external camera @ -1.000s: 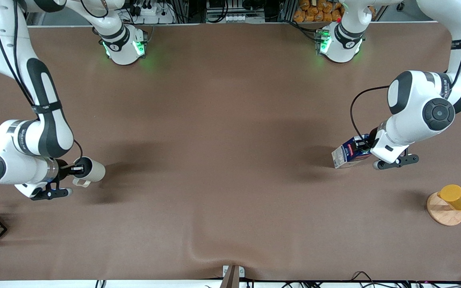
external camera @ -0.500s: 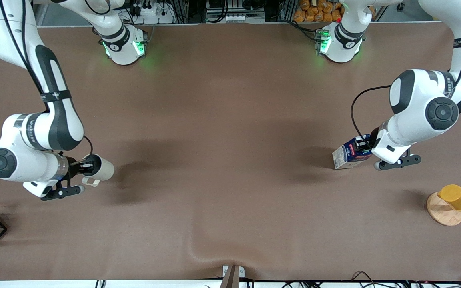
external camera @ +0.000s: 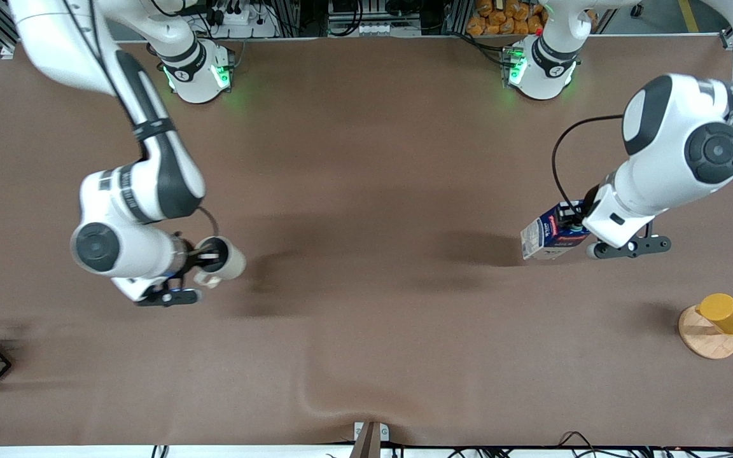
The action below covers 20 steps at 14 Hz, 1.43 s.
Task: Place milk next to cup
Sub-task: 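Carry the carton and the white mug toward the table center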
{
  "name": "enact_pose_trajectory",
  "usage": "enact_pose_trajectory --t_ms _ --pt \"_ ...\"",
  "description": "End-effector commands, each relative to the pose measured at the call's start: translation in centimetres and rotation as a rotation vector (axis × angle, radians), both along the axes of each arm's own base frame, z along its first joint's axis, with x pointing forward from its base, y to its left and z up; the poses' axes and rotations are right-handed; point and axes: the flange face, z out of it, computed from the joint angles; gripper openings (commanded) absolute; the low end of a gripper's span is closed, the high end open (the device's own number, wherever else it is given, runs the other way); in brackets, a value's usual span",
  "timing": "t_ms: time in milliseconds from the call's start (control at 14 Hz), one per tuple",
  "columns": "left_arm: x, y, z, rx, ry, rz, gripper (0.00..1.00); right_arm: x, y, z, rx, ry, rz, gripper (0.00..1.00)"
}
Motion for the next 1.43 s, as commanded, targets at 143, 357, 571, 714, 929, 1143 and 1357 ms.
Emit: enact_pose_trajectory --t_ms 143,357,571,714,929,1143,1357 --pt "-0.7 -3.3 2.3 -0.02 -0.001 -0.005 0.28 -3.2 10.5 0.6 -0.04 0.014 -0.187 0.0" --pt "-0.9 -4.3 3.0 -0.016 0.006 0.032 0.28 -4.5 14.6 -1.0 -0.053 -0.008 -0.295 0.0" --pt "-0.9 -4.5 2.8 -0.018 0.01 0.041 0.28 -7.0 19.5 -3.2 -0.08 0.039 -0.512 0.0" --pt "-0.9 -4.9 2.7 -0.021 0.01 0.036 0.28 -7.7 22.9 -4.8 -0.073 0.014 -0.591 0.0" --pt "-0.4 -5.0 2.8 -0.024 0.004 0.034 0.29 -10.2 28.1 -6.9 -0.038 -0.039 -0.637 0.0" --pt "-0.5 -6.2 2.5 -0.028 0.011 0.02 0.29 -11.7 30.6 -8.2 -0.01 -0.072 -0.657 0.0" --pt "-0.8 -6.9 2.2 -0.021 0.015 0.034 0.29 -12.3 31.2 -9.0 -0.013 -0.073 -0.648 0.83"
